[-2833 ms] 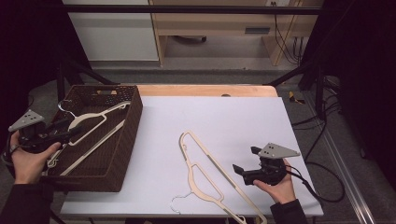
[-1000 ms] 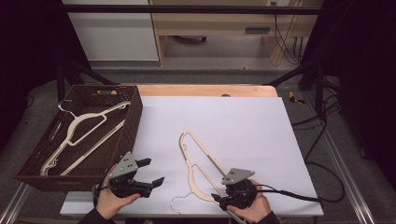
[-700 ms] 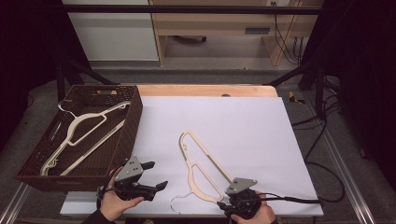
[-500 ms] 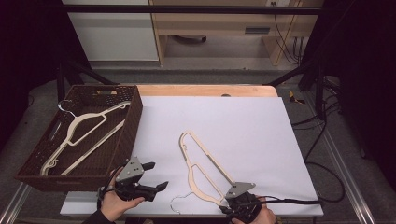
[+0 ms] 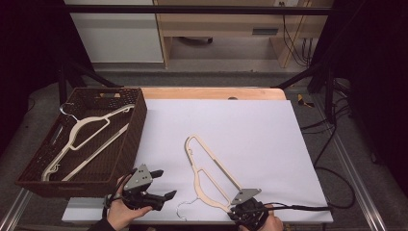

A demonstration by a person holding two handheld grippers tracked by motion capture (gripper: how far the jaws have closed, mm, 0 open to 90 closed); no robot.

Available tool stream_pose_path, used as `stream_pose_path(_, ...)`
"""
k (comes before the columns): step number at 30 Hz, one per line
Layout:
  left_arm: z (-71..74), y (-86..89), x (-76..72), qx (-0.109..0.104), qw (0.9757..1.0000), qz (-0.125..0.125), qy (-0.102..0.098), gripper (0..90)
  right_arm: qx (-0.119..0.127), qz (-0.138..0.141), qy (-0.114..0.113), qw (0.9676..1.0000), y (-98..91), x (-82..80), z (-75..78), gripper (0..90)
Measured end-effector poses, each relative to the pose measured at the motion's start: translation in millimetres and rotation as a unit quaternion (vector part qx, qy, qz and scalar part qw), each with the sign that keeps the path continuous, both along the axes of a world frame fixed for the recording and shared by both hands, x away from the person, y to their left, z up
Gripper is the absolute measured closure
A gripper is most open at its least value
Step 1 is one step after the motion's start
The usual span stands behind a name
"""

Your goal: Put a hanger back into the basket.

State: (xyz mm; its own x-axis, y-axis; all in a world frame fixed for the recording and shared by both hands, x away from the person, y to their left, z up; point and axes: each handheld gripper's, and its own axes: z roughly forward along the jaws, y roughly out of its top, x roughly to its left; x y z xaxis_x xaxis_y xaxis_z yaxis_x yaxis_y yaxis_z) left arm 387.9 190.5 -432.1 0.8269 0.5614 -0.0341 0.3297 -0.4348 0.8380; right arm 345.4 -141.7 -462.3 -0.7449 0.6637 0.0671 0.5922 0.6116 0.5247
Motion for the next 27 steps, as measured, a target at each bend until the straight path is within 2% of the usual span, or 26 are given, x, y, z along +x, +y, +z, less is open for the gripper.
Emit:
stream_pose_path(1,-0.9,-2.4,-0.3,0.001,1.0000,-0.004,0.001,18.9,0.007,-0.008,0.004,0.9999,0.9,0.0,0.6,79.5)
stream_pose_path(2,-1.7,-4.8,-0.6,0.003,1.0000,-0.008,0.003,19.2,0.008,-0.002,-0.001,1.0000,0.2,1.6,0.6,79.6)
stream_pose_path(7,-8.3,-21.0,0.7,0.018,0.9992,-0.032,0.017,23.6,0.028,-0.008,0.014,0.9995,2.4,6.5,2.9,79.6)
stream_pose_path(10,-14.5,-32.9,2.3,0.032,0.9979,-0.048,0.031,26.8,0.046,-0.008,0.012,0.9989,-0.1,6.7,9.1,79.7)
stream_pose_path(14,-23.3,-47.2,5.3,0.049,0.9953,-0.066,0.050,32.2,0.054,-0.002,0.000,0.9985,-4.3,7.3,14.2,79.7)
stream_pose_path(15,-25.2,-50.2,6.4,0.054,0.9944,-0.072,0.055,34.9,0.057,-0.011,0.007,0.9983,-3.6,6.5,15.7,79.7)
stream_pose_path(17,-29.4,-56.0,8.0,0.063,0.9931,-0.078,0.060,39.0,0.058,0.001,0.001,0.9983,-5.3,7.6,15.5,79.7)
stream_pose_path(21,-36.5,-63.8,10.6,0.084,0.9904,-0.085,0.069,53.6,0.061,0.000,-0.002,0.9981,-5.7,7.4,16.3,79.7)
stream_pose_path(26,-40.8,-67.0,14.0,0.093,0.9885,-0.085,0.085,70.9,0.061,0.000,-0.006,0.9981,-7.0,7.2,17.7,79.6)
stream_pose_path(27,-40.9,-67.3,13.9,0.094,0.9887,-0.082,0.083,75.4,0.061,0.001,-0.007,0.9981,-7.2,7.2,17.8,79.6)
